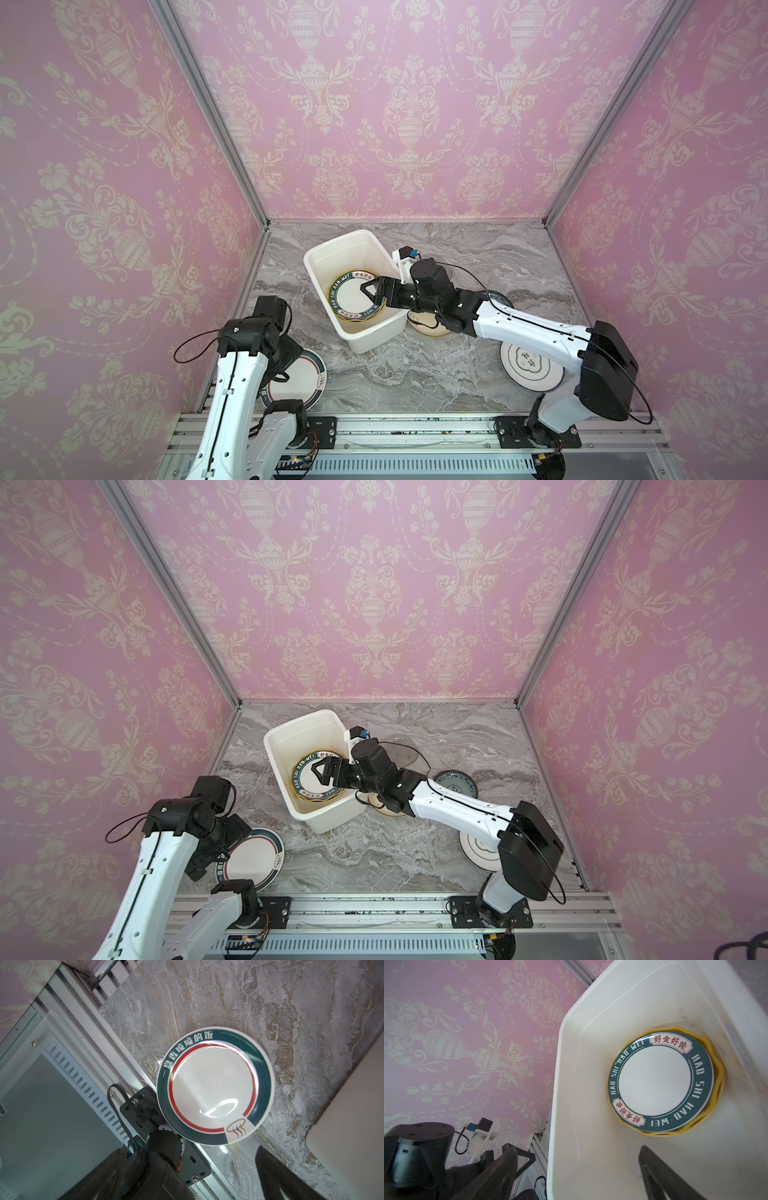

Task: Place the plates into the plastic bin on the countertop
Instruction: 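Raise the right gripper out of the bin while the left moves toward the red-striped plate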

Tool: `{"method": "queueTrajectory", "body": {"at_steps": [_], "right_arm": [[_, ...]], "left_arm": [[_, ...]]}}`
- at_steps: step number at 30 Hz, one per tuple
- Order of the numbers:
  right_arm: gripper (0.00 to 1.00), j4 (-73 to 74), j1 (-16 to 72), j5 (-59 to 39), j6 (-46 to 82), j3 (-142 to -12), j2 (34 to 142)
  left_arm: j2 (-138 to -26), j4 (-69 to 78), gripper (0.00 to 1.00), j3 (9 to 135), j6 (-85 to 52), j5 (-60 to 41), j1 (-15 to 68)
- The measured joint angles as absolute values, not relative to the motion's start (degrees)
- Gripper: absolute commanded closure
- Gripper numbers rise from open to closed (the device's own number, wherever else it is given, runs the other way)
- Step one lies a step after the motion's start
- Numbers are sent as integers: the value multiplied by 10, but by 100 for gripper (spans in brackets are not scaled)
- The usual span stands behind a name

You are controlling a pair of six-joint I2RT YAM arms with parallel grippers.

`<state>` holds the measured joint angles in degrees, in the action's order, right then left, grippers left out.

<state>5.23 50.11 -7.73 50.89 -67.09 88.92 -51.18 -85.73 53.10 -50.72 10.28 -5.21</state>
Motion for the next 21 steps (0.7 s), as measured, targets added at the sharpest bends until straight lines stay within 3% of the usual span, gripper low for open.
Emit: {"method": "queueTrajectory", "body": {"at_steps": [9,21], "right_arm": [[7,66,461,-93,508,-615,823],[8,22,454,-97,508,-619,816]], "left_arm": [[-639,-780,1,479,-445,65,-182],[-629,-699,1,419,-470,20,-231]]}}
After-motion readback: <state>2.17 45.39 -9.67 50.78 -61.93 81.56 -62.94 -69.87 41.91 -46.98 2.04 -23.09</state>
